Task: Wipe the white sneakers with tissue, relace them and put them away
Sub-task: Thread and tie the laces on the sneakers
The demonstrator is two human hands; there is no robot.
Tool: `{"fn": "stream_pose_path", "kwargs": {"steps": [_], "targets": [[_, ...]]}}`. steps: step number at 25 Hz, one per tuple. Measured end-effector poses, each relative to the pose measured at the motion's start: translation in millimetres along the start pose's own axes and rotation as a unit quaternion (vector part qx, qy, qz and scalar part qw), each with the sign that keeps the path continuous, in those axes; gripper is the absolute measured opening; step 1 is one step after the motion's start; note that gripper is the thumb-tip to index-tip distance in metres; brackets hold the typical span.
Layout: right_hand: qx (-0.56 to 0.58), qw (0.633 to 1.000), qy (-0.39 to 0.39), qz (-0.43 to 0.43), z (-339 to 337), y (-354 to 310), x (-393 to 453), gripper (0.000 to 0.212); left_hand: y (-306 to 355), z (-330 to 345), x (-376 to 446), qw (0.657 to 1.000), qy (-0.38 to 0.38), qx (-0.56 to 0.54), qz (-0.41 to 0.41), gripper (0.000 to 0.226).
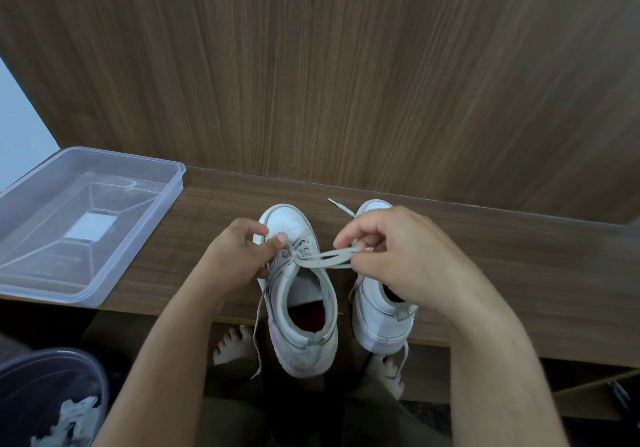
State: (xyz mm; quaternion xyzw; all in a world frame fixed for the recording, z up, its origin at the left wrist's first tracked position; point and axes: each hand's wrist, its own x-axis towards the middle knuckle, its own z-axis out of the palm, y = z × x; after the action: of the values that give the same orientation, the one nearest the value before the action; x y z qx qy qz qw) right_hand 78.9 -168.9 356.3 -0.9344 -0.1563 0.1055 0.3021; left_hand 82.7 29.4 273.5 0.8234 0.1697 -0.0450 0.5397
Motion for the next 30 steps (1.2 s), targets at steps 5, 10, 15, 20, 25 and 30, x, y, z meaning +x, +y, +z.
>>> {"fn": "stream_pose_path", "kwargs": {"steps": [5, 10, 15, 20, 25, 30], "targets": [[0.073, 0.994, 0.085, -0.012, 13.2, 11.4, 17.3, 0.037, 9.9, -4.4, -14.0, 0.997, -0.072, 0.011, -0.037, 0.069], [0.191, 0.975, 0.113, -0.012, 16.8, 20.6, 23.8, 0.037, 10.3, -0.7, -15.8, 0.991, -0.131, 0.025, -0.021, 0.076], [0.27, 0.95, 0.156, -0.003, 19.4, 23.1, 26.3, 0.033, 5.5, -16.8, -17.6, 0.988, -0.137, -0.006, -0.064, 0.078], [0.319, 0.933, 0.169, -0.003, 26.4, 19.0, 30.6, 0.033, -2.6, -23.0, -19.9, 0.987, -0.149, 0.015, -0.057, 0.073], [0.333, 0.928, 0.167, 0.004, 27.9, 19.2, 31.5, 0.03, 3.9, -20.5, -23.0, 0.985, -0.15, -0.037, -0.082, 0.055], [0.328, 0.93, 0.165, 0.013, 27.9, 19.1, 31.8, 0.03, 6.0, -29.6, -25.8, 0.974, -0.211, 0.004, -0.087, 0.04]]}}
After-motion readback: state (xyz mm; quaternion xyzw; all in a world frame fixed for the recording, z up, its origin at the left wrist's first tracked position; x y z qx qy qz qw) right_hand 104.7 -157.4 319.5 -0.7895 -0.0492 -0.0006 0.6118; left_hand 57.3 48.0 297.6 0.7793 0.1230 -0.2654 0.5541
